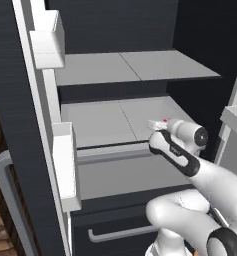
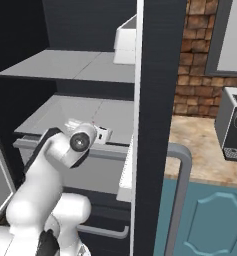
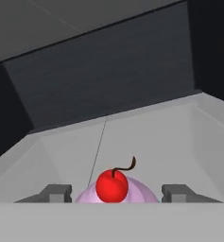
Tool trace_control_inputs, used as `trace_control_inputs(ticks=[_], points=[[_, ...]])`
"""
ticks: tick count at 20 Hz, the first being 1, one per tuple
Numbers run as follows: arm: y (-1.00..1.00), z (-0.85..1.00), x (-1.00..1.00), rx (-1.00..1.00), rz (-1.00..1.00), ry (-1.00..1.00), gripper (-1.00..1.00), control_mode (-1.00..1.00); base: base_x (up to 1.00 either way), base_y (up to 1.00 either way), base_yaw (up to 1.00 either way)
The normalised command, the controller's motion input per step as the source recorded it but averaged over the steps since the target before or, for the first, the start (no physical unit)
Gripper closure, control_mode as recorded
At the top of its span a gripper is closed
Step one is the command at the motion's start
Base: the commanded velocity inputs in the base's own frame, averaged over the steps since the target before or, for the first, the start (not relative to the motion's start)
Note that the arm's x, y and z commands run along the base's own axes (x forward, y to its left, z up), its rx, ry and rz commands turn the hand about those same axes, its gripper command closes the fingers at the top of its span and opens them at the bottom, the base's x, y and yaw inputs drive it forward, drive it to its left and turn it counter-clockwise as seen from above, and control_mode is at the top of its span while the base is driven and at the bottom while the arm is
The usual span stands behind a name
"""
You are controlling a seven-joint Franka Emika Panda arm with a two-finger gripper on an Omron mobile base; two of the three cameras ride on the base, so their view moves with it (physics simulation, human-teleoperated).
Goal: Take the cupcakes from the fridge and place them on the empty tray on the dining counter.
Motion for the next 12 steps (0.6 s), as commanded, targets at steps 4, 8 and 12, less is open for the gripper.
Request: trace_control_inputs(ticks=[4,8,12], points=[[0.0,1.0,-1.0,0.0,0.0,0.0,1.0,-1.0,0.0,0.0,0.0],[-0.05,1.0,-0.94,0.01,-0.01,0.07,1.0,-1.0,0.0,0.0,0.0],[-0.01,1.0,-0.96,0.0,-0.03,0.35,1.0,-1.0,0.0,0.0,0.0]])
